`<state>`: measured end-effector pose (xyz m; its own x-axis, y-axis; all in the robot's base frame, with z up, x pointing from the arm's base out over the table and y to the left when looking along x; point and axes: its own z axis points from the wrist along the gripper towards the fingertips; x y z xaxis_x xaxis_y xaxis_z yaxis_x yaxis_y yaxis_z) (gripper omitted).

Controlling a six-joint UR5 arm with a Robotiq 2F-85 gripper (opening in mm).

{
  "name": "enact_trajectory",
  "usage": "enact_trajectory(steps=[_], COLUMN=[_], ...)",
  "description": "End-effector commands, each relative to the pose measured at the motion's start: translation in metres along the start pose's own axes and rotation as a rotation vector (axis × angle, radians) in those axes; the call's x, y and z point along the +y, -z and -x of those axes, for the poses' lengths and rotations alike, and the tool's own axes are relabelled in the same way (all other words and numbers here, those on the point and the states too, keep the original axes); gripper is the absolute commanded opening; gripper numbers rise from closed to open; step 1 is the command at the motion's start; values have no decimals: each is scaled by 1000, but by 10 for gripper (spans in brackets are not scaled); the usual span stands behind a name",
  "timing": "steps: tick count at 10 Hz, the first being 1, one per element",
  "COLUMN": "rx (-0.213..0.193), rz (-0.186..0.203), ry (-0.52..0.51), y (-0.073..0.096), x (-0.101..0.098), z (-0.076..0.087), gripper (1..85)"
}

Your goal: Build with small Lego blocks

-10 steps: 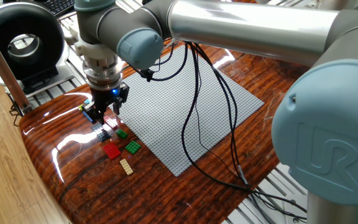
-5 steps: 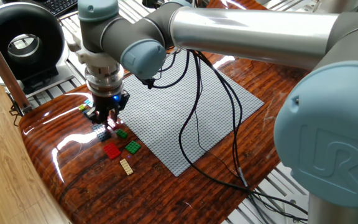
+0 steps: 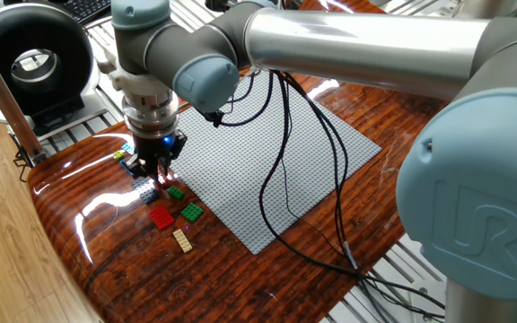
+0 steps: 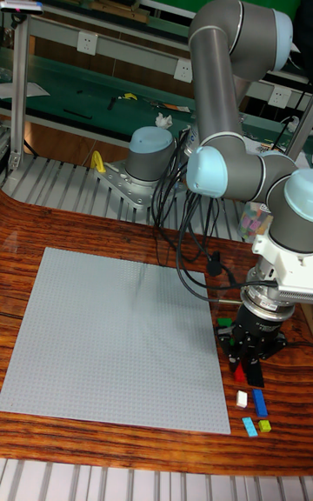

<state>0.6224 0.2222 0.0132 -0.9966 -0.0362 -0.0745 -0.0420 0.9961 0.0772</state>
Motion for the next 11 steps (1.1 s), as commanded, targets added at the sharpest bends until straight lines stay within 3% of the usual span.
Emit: enact_trajectory(steps=[1,4,6,8,10,11], rx=[16,24,-8,-20,4,12], rz=[18,4,18,-8,-13,-13], ry=[-8,-10,-4,-14,12,29], y=[14,19,19,19,20,28], x=[4,1,5,-2,-6,-21], z=[-3,-8,0,3,-3,-4], gripper=[10,10,10,10,10,10])
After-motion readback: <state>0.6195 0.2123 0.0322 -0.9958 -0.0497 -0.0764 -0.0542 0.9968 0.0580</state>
